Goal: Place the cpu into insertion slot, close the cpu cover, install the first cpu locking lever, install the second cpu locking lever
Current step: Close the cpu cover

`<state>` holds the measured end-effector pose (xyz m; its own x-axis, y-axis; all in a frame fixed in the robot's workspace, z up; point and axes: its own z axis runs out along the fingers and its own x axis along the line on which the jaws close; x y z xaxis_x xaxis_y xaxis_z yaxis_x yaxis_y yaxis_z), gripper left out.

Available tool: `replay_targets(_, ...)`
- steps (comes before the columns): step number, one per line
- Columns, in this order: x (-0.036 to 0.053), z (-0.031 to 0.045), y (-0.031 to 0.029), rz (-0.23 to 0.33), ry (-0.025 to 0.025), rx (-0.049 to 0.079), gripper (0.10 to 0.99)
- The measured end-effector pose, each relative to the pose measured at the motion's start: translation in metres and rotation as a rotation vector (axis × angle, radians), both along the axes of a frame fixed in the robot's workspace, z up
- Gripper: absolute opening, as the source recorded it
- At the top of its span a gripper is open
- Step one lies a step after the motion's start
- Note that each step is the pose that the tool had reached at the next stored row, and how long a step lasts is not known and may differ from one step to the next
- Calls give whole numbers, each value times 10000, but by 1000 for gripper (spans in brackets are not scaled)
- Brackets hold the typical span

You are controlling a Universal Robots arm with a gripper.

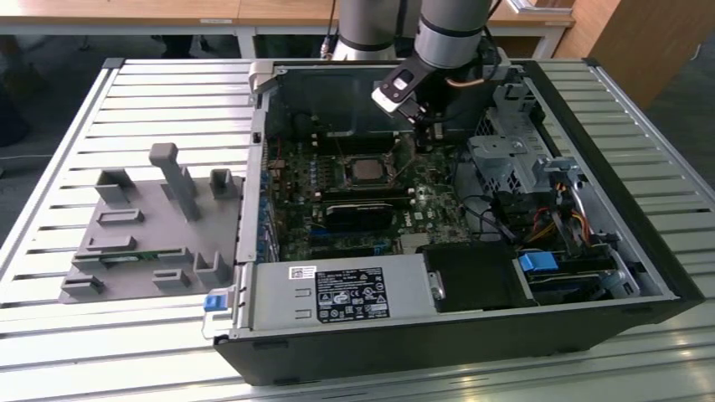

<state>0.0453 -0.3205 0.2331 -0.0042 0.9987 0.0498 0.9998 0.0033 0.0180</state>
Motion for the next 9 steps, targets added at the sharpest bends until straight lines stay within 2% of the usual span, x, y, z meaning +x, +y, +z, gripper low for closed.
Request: replay_targets(9, -165, -1, -1, 0, 0, 1, 106)
